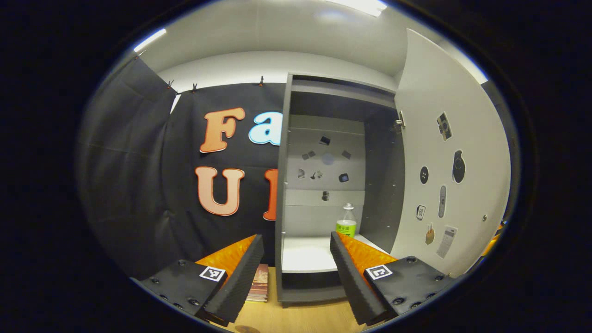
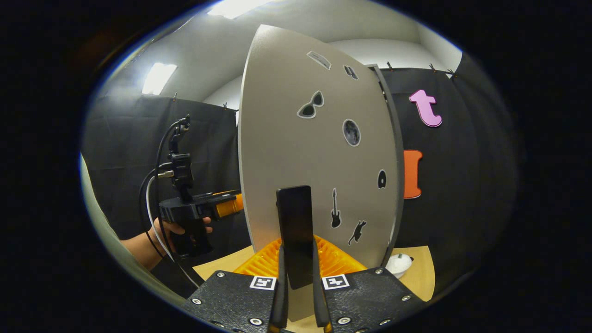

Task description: Open the cabinet door with the right hand, grasp the bottle in the cabinet with the left hand and place it on the coaster, then close the cabinet door with the right hand.

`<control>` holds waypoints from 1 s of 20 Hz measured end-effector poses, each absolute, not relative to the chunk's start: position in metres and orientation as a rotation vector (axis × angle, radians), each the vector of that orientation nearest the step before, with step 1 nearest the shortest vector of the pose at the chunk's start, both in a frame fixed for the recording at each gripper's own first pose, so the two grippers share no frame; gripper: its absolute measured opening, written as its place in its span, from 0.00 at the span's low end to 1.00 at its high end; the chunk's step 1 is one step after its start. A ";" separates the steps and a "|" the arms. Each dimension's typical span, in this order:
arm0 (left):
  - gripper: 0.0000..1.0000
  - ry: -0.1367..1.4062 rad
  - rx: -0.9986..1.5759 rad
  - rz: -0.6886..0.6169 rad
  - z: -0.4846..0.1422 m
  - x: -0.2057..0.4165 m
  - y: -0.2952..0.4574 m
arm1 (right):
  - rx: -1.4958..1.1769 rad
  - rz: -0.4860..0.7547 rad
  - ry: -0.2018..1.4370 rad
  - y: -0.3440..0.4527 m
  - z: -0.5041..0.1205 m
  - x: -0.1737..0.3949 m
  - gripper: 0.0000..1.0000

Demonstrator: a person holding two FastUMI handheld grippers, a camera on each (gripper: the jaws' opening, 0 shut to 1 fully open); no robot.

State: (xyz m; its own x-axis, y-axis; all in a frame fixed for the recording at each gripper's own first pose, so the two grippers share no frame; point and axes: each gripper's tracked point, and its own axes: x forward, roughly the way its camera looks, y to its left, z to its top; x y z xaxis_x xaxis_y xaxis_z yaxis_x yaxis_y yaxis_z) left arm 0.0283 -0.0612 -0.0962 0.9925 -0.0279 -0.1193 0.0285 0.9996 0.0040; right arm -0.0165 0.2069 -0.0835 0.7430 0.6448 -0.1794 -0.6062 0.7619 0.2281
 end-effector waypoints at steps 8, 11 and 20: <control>0.94 0.189 -0.024 -0.153 -0.125 0.073 -0.134 | 0.084 0.547 0.247 0.191 -0.085 -0.010 0.22; 0.93 0.199 0.004 -0.179 -0.137 0.094 -0.154 | 0.065 0.505 0.245 0.185 -0.087 -0.011 0.22; 0.95 0.270 0.014 -0.183 -0.187 0.157 -0.187 | -0.009 0.429 0.224 0.171 -0.091 -0.003 0.25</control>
State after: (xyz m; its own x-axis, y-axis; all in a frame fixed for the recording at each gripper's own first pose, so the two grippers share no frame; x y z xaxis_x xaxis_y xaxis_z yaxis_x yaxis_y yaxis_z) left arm 0.1568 -0.1867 -0.1869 0.9473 -0.1779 -0.2665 0.1817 0.9833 -0.0105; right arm -0.0034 0.1713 -0.0914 0.8854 0.4110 -0.2170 -0.4131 0.9099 0.0380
